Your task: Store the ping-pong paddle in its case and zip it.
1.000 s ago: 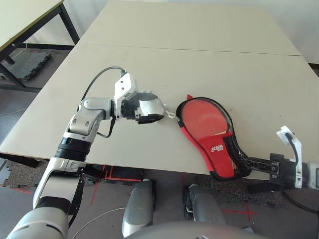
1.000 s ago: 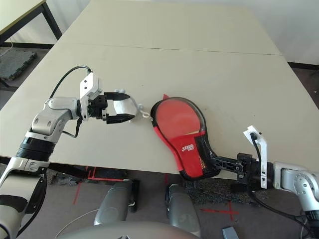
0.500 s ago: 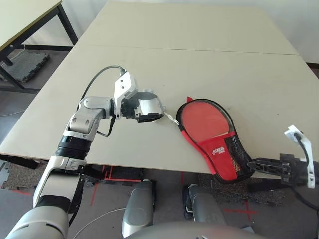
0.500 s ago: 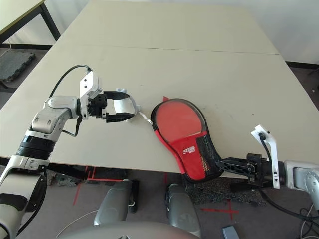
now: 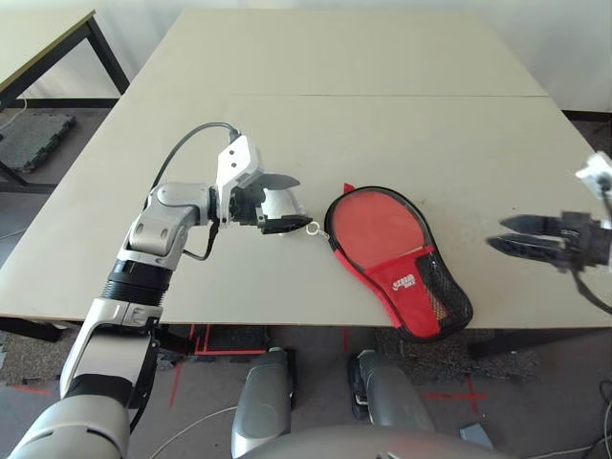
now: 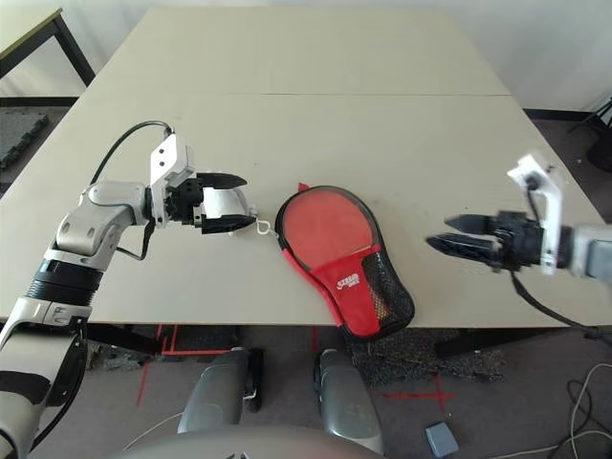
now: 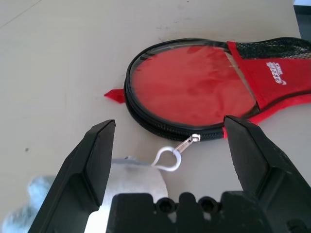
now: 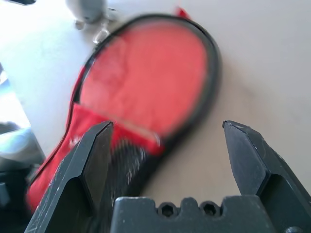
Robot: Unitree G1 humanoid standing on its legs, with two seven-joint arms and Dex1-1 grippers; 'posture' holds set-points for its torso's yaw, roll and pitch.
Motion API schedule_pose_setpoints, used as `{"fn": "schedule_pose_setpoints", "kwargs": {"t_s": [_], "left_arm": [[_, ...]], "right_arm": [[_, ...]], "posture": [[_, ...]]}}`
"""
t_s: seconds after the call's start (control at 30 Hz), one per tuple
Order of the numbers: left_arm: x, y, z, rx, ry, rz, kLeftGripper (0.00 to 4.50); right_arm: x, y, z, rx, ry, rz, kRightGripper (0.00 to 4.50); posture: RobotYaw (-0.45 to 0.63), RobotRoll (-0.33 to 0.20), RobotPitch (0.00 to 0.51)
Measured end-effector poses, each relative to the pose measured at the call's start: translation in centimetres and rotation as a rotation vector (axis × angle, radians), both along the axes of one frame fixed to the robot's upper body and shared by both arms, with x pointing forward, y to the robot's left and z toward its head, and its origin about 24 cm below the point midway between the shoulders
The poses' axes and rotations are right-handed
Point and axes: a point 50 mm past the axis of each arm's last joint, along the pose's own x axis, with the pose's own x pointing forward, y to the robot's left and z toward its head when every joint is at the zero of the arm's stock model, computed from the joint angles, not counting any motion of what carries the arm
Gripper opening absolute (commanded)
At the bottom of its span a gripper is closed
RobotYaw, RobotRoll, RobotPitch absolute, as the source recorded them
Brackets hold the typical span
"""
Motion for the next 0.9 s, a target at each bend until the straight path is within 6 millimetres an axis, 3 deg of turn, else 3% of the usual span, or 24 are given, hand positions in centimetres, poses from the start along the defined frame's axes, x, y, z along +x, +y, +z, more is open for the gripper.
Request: {"fn": "schedule_pose_setpoints", "kwargs": {"t_s": [0.1,0.3,0.9], "left_arm": [[-0.1,0.3,0.0,-0.002,0.002,0.019,4.50],[-0.7,0.6,0.5,-0.018,-0.019,0.054,4.50],[-1.0,2.3,0.4,-0.010,-0.031,0.180,4.50]], "right_arm": [[1.2,2.2,-0.1,-0.018,-0.061,0.072,4.48],[3.2,3.4,-1.3,-0.058,-0.074,0.081,4.48],[2.9,3.2,-4.3,-0.115,0.038,0.151,4.48]], "posture": [[0.13,0.000,0.120],[0.17,0.000,0.113],[0.19,0.000,0.113]]}}
